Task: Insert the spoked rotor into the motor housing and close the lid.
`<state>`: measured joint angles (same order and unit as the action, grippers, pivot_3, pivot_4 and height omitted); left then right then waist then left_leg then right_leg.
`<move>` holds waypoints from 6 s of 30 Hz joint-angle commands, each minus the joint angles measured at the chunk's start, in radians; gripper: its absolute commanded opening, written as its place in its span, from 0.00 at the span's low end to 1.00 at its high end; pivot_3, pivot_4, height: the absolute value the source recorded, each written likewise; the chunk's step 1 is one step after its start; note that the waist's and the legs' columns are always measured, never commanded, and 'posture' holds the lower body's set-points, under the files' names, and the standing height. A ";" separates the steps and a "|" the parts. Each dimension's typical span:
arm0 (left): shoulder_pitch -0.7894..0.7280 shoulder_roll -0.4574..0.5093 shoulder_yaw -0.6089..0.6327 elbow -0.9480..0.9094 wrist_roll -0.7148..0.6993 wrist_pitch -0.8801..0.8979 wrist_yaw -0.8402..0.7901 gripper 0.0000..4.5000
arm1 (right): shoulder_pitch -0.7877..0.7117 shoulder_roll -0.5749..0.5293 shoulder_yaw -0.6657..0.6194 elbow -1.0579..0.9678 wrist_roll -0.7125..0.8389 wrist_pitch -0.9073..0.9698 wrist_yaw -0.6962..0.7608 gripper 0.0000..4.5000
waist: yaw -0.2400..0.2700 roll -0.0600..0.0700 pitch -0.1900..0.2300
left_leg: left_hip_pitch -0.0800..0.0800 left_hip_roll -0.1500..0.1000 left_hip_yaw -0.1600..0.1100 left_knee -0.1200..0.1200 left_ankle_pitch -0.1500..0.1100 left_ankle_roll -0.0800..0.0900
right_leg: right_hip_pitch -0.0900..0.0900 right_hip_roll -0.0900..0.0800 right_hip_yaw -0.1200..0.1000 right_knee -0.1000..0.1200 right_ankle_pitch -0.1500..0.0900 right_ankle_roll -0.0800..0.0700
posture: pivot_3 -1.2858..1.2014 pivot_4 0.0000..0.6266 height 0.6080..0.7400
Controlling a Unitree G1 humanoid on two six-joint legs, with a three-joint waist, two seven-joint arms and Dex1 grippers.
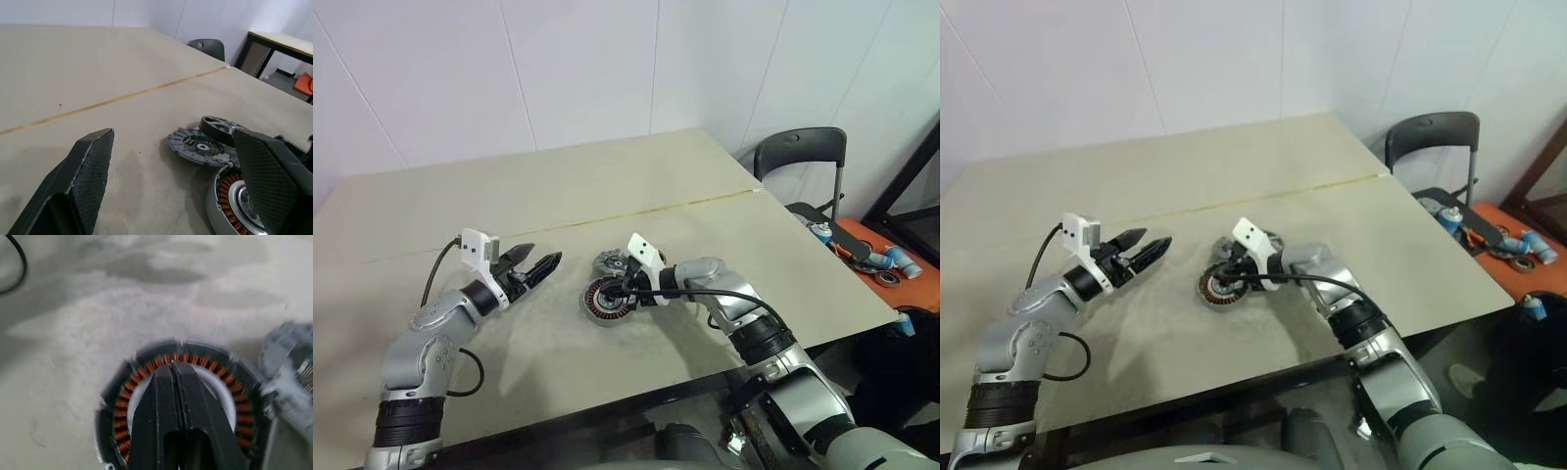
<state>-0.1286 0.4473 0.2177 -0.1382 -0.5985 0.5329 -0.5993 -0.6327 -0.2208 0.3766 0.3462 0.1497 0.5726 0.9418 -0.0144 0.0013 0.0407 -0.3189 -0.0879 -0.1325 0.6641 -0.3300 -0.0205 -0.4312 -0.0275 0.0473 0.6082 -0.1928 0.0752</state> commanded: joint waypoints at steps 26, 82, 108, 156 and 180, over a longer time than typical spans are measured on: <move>-0.033 -0.004 0.003 -0.022 -0.002 -0.010 -0.003 0.91 | 0.001 0.027 -0.058 -0.023 0.061 0.073 -0.041 0.00 | 0.000 0.000 0.000 | 0.000 0.000 0.000 -0.001 0.000 0.000 | -0.001 0.000 0.000 0.001 -0.001 0.000 | 0.52 0.00 1.00; -0.090 0.002 -0.001 0.044 0.004 -0.027 -0.051 0.91 | 0.081 -0.079 -0.799 -0.318 0.592 0.854 -0.320 0.51 | 0.001 -0.001 0.000 | -0.001 0.001 0.000 -0.001 0.000 0.001 | -0.001 0.000 0.001 -0.001 -0.001 0.000 | 0.52 0.00 1.00; -0.079 0.008 -0.006 0.027 0.012 -0.019 -0.054 0.91 | 0.070 0.229 -0.998 -0.178 0.636 0.845 -0.711 0.51 | -0.002 0.001 0.001 | -0.002 0.000 0.000 -0.002 0.000 0.001 | -0.001 0.000 0.001 -0.001 0.000 0.000 | 0.52 0.00 1.00; 0.487 0.068 0.424 -0.246 -0.838 0.453 0.135 0.91 | 0.118 0.103 -0.735 -0.177 0.643 0.799 -0.623 0.51 | -0.028 0.009 0.006 | -0.001 0.001 0.000 -0.003 -0.003 0.005 | 0.003 0.000 0.000 -0.010 -0.004 0.005 | 0.52 0.00 1.00; 0.353 -0.233 0.203 0.060 -0.698 0.251 0.315 0.91 | 0.062 -0.027 -0.590 -0.103 0.547 0.762 -0.523 0.51 | 0.011 0.019 0.000 | 0.001 0.001 -0.001 -0.001 -0.001 0.003 | 0.008 -0.001 -0.004 -0.011 -0.006 0.002 | 0.52 0.00 1.00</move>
<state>0.2469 0.2216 0.4531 -0.1153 -1.3432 0.7927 -0.2921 -0.5567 -0.2377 -0.2102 0.2722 0.6913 1.3395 0.4063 -0.0038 0.0202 0.0409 -0.3182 -0.0872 -0.1332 0.6633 -0.3311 -0.0178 -0.4228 -0.0286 0.0430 0.5970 -0.1984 0.0772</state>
